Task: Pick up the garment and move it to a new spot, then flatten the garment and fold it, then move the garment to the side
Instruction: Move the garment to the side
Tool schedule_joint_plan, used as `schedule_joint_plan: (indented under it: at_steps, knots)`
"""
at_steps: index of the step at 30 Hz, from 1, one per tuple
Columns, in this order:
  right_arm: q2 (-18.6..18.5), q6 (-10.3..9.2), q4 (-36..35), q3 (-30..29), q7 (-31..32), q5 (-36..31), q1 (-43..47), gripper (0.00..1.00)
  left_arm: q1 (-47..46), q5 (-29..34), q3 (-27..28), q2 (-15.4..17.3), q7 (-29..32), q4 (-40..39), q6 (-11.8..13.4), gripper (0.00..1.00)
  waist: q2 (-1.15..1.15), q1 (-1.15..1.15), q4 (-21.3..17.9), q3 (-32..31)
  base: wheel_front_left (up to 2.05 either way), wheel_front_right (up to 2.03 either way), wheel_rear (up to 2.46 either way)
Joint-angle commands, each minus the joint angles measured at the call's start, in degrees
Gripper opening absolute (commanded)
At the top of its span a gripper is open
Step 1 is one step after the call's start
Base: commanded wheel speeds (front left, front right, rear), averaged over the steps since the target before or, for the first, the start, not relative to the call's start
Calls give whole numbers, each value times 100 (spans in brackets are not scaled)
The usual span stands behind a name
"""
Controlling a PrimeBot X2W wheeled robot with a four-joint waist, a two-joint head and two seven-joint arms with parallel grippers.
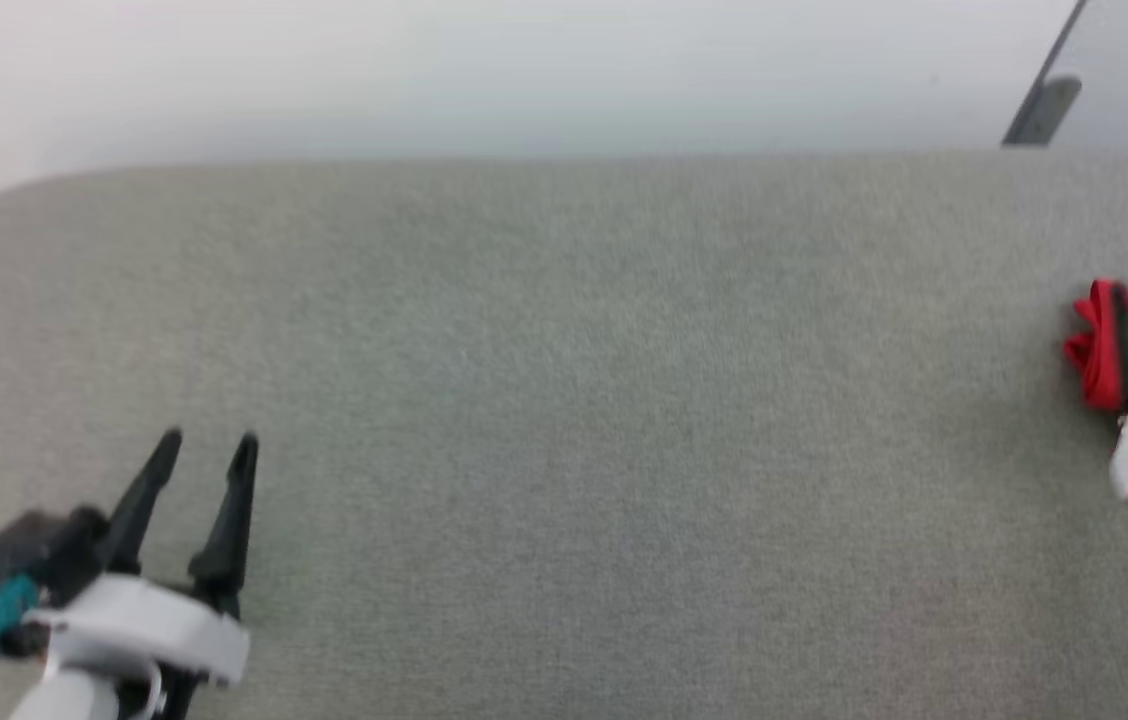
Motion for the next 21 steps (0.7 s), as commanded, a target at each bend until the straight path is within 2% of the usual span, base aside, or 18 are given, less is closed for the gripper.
schedule_joint_plan:
  at_steps: [1, 10, 15, 21]
  knots:
    - [68, -12, -37, 11, -79, 63, 177, 100, 167, 93, 67, -26, -2, 1, -12, 100, 0, 0, 188, -416, 0, 0, 0]
    - [481, -12, -580, -9, -698, 73, 1270, 100, 1065, 438, 657, -222, -1, -148, -11, 100, 0, 0, 352, -876, 0, 0, 0]
    - [717, -12, -1004, -182, -801, -13, 1834, 100, 1429, 568, 972, -364, -1, -338, -16, 100, 0, 0, 415, -975, 0, 0, 0]
    - [1013, -12, -1621, -337, -810, -131, 2466, 100, 1663, 642, 1098, -445, -2, -411, -18, 100, 0, 0, 448, -1021, 0, 0, 0]
